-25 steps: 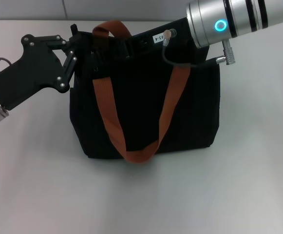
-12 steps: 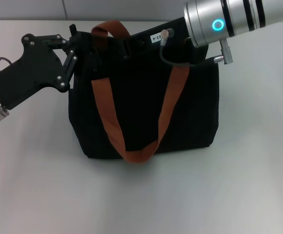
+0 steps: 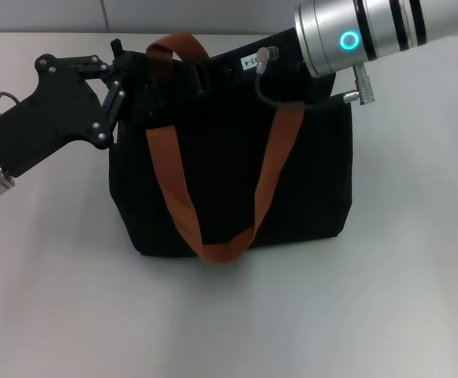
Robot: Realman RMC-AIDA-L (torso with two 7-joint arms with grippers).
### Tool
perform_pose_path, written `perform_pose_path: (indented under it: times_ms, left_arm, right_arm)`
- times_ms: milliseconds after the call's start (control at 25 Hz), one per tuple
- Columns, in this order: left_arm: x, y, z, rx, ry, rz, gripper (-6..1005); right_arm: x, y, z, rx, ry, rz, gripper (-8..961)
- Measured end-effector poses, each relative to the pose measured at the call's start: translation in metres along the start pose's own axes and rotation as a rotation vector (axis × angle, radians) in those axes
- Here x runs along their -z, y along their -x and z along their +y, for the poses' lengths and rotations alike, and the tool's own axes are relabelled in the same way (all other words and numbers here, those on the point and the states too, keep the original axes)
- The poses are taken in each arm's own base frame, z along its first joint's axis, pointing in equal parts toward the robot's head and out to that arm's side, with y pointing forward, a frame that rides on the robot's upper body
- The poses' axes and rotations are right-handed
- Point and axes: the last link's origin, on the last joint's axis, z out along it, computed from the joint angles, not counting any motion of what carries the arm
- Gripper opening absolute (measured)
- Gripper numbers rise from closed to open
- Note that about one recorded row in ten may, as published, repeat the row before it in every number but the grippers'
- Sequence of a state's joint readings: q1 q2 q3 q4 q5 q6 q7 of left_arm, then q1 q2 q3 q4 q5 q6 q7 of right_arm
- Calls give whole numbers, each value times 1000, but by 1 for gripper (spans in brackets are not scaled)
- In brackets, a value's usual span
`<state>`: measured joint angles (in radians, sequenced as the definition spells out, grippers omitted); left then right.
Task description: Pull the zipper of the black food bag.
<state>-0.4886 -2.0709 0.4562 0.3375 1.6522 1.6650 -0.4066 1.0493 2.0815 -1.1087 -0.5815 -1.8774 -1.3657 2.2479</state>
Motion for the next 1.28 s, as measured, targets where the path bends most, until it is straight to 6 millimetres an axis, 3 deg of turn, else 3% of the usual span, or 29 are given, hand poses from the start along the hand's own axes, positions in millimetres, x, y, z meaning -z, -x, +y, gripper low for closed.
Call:
perform_pose_path:
  times_ms: [120, 320, 720, 1280]
  left_arm:
    - [0, 0, 0, 0, 0, 2, 55]
    - [0, 0, 0, -1, 0, 3, 56]
    - [0, -1, -1, -1, -4, 6, 59]
    - [1, -1, 0, 0, -6, 4, 62]
  right_arm:
    - [0, -1, 0, 4, -1, 4, 260]
    - [1, -1, 1, 8, 1, 2, 125]
    - [2, 0, 1, 13, 1, 3, 83]
    - [6, -1, 1, 20, 2, 3, 99]
